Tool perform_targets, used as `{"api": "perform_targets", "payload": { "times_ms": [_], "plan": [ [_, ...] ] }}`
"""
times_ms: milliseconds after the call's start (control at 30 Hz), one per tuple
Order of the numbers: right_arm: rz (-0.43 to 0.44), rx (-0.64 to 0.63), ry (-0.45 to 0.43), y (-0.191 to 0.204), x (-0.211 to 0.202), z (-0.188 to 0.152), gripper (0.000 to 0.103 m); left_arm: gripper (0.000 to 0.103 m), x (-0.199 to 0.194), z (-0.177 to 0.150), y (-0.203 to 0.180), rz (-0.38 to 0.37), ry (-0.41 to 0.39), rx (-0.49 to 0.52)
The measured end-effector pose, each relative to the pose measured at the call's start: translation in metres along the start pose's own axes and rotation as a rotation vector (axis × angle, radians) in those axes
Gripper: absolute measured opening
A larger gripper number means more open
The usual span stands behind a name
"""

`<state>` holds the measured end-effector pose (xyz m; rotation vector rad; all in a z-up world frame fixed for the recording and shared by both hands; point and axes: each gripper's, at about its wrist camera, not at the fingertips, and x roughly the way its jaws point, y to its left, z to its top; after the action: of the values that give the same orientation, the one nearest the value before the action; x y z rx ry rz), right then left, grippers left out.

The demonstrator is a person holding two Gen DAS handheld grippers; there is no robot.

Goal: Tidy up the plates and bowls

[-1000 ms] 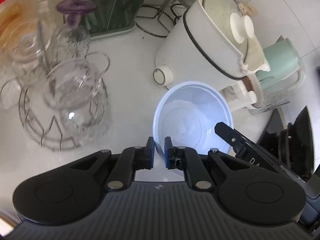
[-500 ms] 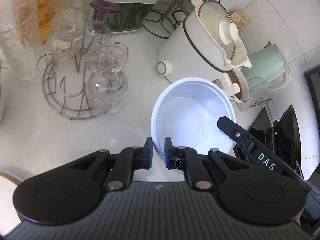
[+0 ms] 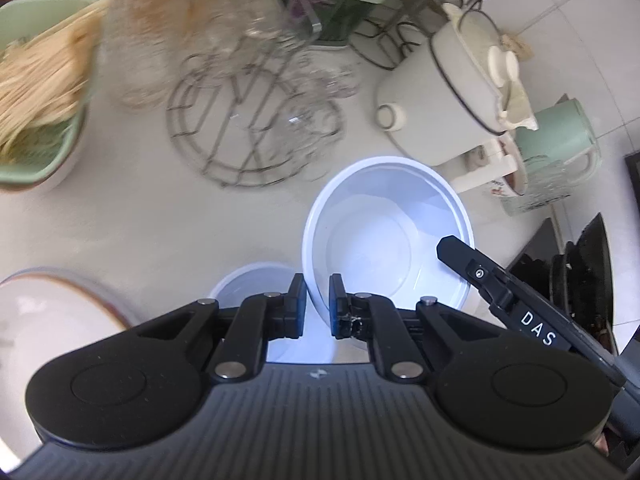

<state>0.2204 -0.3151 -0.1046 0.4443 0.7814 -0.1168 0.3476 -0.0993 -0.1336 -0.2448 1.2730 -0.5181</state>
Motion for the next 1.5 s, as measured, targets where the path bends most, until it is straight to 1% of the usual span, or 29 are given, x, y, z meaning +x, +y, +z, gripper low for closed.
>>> {"api": "perform_targets", "payload": {
  "times_ms": [100, 200, 300, 367, 533, 600, 733, 767, 800, 833, 867, 900, 933, 1033, 1300, 1400, 1500],
  "plan": [
    [0.015, -0.012, 0.034, 0.006, 0.004, -0.009, 0.01, 0.012, -0.003, -0.011, 0.013, 0.03, 0.003, -0.01],
    [0.032, -0.01, 0.079, 0.01, 0.01, -0.02, 0.011, 0.012, -0.002, -0.019, 0.019, 0.078, 0.003, -0.013],
    [0.028, -0.031, 0.122, 0.016, 0.017, -0.028, 0.012, 0.012, 0.0, -0.024, 0.024, 0.098, 0.005, -0.018],
    [0.034, -0.034, 0.146, 0.017, 0.02, -0.032, 0.012, 0.012, 0.002, -0.028, 0.029, 0.103, 0.016, -0.029],
    [0.007, -0.073, 0.195, 0.022, 0.031, -0.042, 0.013, 0.012, 0.009, -0.034, 0.035, 0.123, 0.035, -0.039],
    [-0.006, -0.084, 0.229, 0.022, 0.035, -0.045, 0.014, 0.012, 0.009, -0.036, 0.036, 0.125, 0.03, -0.04],
    [0.004, -0.076, 0.26, 0.018, 0.038, -0.047, 0.014, 0.012, 0.009, -0.037, 0.034, 0.142, 0.024, -0.024],
    [0.005, -0.079, 0.259, 0.018, 0.038, -0.047, 0.014, 0.013, 0.009, -0.036, 0.033, 0.147, 0.023, -0.024],
    [0.013, -0.078, 0.259, 0.018, 0.038, -0.046, 0.015, 0.019, 0.009, -0.035, 0.032, 0.154, 0.023, -0.026],
    [0.017, -0.081, 0.259, 0.018, 0.037, -0.045, 0.017, 0.028, 0.008, -0.035, 0.033, 0.157, 0.021, -0.028],
    [0.014, -0.087, 0.256, 0.018, 0.037, -0.044, 0.025, 0.032, 0.007, -0.035, 0.032, 0.158, 0.017, -0.03],
    [0.011, -0.091, 0.248, 0.018, 0.036, -0.043, 0.039, 0.038, 0.005, -0.035, 0.032, 0.157, 0.01, -0.029],
    [0.013, -0.09, 0.239, 0.018, 0.034, -0.043, 0.045, 0.043, 0.004, -0.035, 0.031, 0.156, 0.002, -0.028],
    [0.008, -0.083, 0.198, 0.015, 0.025, -0.041, 0.044, 0.048, -0.002, -0.035, 0.03, 0.158, -0.022, -0.031],
    [-0.006, -0.089, 0.076, 0.009, -0.005, -0.03, 0.044, 0.048, -0.024, -0.033, 0.016, 0.164, -0.097, 0.007],
    [-0.022, -0.109, 0.045, 0.006, -0.014, -0.022, 0.044, 0.048, -0.035, -0.032, 0.005, 0.19, -0.144, 0.024],
    [-0.018, -0.139, 0.018, -0.002, -0.019, -0.016, 0.044, 0.048, -0.041, -0.034, -0.008, 0.214, -0.187, 0.017]
  ]
}}
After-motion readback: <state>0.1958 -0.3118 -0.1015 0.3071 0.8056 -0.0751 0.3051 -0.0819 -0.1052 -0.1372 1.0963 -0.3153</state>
